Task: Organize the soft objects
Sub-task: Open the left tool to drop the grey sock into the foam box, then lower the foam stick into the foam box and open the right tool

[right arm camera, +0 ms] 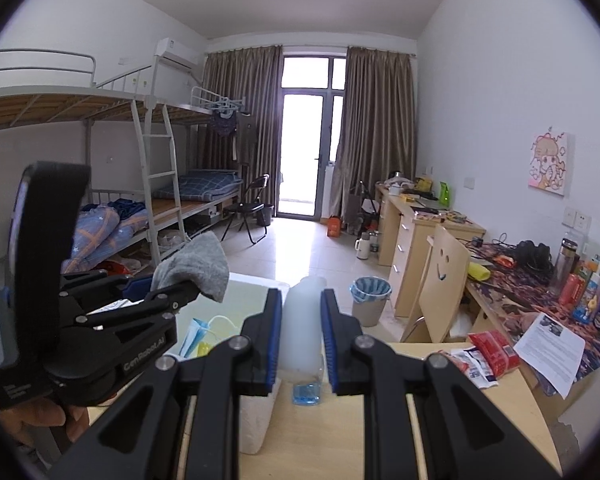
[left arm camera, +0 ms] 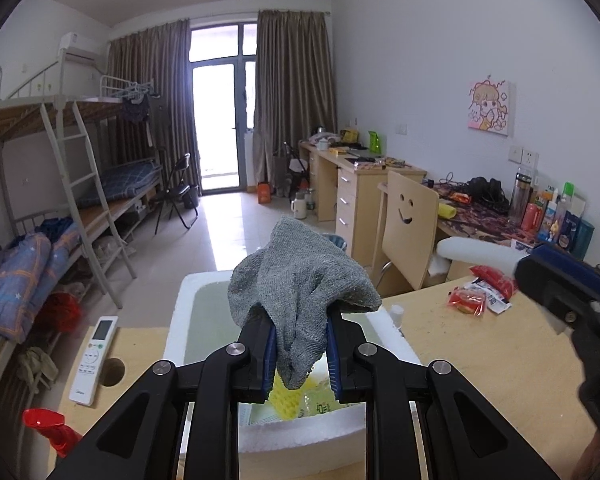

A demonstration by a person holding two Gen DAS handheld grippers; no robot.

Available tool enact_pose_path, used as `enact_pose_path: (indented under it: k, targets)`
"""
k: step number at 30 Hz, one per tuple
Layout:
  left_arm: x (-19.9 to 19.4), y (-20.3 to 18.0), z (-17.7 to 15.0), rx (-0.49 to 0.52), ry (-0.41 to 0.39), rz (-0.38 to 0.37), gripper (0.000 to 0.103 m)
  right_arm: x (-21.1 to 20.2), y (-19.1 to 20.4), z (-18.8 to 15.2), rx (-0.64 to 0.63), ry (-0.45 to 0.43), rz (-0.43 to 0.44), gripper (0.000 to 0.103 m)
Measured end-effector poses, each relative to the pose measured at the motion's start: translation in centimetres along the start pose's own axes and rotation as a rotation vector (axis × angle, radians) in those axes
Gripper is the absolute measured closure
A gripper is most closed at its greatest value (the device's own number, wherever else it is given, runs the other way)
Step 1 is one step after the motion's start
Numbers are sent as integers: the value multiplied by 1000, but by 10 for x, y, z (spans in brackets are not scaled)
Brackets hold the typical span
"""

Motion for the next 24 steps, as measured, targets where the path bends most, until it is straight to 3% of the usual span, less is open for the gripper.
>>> enact_pose_path:
  k: [2, 4, 7, 12, 24]
  targets:
    - [3, 0, -1, -5, 7, 6, 74, 0, 1, 0, 1, -1, -2, 80]
    - [6, 2, -1, -15, 19, 11, 49, 0, -2, 0, 2, 1, 1, 80]
    - [7, 1, -1, -5, 16, 23, 23, -3, 1, 1, 0, -3, 4, 80]
    - [-1, 5, 1, -11, -21, 52, 5, -2, -2, 0, 6, -2, 2, 80]
    - [-20, 10, 2, -13, -61, 84, 4, 4, 1, -1, 0, 2, 25, 80]
Point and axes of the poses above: each gripper's, at about its wrist camera, not at the fingertips, and x roughly the way its jaws point, y to its left, z to its top, the point moved 3 cm from there along x, roughly the way its jaws point, and after that the axes turned 2 degrees about -y, right-handed, at the moved point
